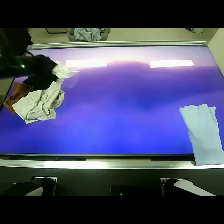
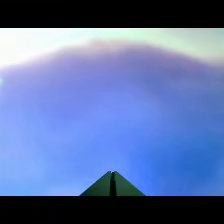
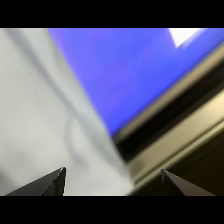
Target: Fold the shirts.
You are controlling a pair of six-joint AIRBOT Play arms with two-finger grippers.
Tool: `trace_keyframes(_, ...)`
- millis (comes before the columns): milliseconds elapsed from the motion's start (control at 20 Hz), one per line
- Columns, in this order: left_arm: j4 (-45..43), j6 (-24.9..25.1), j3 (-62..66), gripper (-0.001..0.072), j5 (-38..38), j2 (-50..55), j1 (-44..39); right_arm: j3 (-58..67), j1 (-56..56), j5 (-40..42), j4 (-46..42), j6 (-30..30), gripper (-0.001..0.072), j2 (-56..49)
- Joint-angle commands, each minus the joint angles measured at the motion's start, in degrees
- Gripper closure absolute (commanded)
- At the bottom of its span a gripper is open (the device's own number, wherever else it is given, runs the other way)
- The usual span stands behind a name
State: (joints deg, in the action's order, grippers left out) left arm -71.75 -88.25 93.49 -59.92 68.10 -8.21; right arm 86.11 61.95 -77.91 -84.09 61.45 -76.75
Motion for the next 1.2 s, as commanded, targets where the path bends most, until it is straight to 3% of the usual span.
trace_keyframes(0,-13.18,-2.32,7.85,0.0681,2.43,2.40,-0.11,19.17,-11.47,20.06,1.36,-4.35,0.0044,2.58)
trace_keyframes(50,-18.60,-4.59,9.51,0.0681,1.14,4.52,-0.13,21.40,-17.77,22.67,1.40,-4.70,0.0044,2.86)
trace_keyframes(150,-23.93,-5.46,9.53,0.0676,-3.72,9.09,-0.22,21.59,-30.56,18.43,0.87,-4.66,0.0044,2.54)
trace_keyframes(200,-23.69,-5.53,9.20,0.0601,-8.24,11.63,-0.22,20.70,-36.92,12.74,0.26,-4.63,0.0043,1.49)
trace_keyframes(300,-22.77,-7.17,7.56,0.0001,-24.59,17.51,-0.55,18.56,-47.30,-2.10,-2.27,-2.91,0.0041,-2.25)
trace_keyframes(350,-22.01,-6.43,5.62,-0.0006,-31.98,19.69,-0.81,17.29,-50.77,-8.44,-2.49,-2.64,0.0038,-4.52)
trace_keyframes(400,-20.33,-4.44,1.90,0.0000,-33.68,20.06,-1.18,15.39,-53.46,-14.03,-1.46,-2.51,0.0039,-6.86)
trace_keyframes(500,-19.10,-4.76,-8.52,0.0001,-26.49,15.50,-2.82,10.14,-55.91,-19.67,0.07,-2.34,0.0039,-9.14)
trace_keyframes(650,-19.10,-9.97,-21.59,0.0000,-12.07,6.99,-5.01,3.82,-56.08,-15.26,0.52,0.04,0.0039,-8.02)
trace_keyframes(1150,-19.10,-9.77,-23.12,-0.0001,-10.95,6.08,-5.46,3.76,-56.08,-13.64,-0.61,1.33,0.0040,-8.02)
